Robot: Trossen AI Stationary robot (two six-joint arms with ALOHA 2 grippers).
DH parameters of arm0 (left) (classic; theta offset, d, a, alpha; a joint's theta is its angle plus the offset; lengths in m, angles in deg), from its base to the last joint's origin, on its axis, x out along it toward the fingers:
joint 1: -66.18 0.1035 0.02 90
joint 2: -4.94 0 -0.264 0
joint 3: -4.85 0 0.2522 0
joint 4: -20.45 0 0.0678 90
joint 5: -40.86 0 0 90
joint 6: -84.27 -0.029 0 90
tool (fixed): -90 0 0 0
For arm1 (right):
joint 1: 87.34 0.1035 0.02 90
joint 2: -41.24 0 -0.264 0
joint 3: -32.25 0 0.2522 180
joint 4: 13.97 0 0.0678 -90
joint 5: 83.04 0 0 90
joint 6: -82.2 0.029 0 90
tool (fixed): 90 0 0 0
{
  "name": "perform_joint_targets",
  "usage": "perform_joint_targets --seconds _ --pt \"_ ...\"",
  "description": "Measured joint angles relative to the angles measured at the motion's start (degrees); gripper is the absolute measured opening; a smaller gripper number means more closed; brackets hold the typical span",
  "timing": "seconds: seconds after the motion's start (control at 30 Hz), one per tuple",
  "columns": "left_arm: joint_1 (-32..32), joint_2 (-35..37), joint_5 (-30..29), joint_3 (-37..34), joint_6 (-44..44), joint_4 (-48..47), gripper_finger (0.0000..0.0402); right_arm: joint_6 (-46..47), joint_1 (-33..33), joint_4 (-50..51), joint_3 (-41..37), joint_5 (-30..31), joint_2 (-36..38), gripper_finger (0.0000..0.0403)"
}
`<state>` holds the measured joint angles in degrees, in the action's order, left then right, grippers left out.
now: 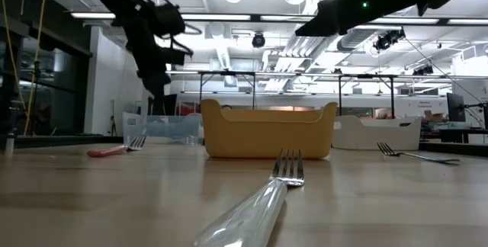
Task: Sort silverware by color (type)
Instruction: Put the blue fork into the yellow bin
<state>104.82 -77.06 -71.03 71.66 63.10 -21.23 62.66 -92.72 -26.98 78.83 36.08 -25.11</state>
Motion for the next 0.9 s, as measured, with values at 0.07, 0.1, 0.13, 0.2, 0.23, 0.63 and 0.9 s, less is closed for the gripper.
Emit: perform_joint_targets --seconds 0.07,0.1,0.13,0.2,0.23,0.63,0.9 --pt "-1.81 2.85 0.49 -2.1 1.21 2.36 0.0003 -1.2 0.88 0.01 0.0 3.17 0.0 0.0" --pt "-2.78 4.18 0.64 -3.2 2.11 3.65 0.0002 -1.53 1.25 -0.01 0.0 3.98 0.0 0.0" --pt "-3.86 5.53 0.66 -4.42 2.94 4.77 0.0001 -1.59 1.54 -0.01 0.0 4.29 0.0 0.0" --pt "-6.22 8.08 0.66 -6.94 4.31 6.52 0.0001 -0.53 2.07 0.05 0.0 4.32 0.0 0.0" --pt "-7.48 9.16 0.68 -8.19 4.77 7.95 0.0001 0.25 2.29 0.58 0.11 4.33 0.0 0.0" --pt "-19.41 13.67 2.23 -23.99 13.3 33.91 0.0001 15.65 2.73 27.89 10.07 7.43 0.35 0.0005" --pt "-19.05 13.67 9.78 -30.19 14.27 50.35 0.0001 18.15 -3.09 29.65 10.58 6.66 0.35 0.0034"
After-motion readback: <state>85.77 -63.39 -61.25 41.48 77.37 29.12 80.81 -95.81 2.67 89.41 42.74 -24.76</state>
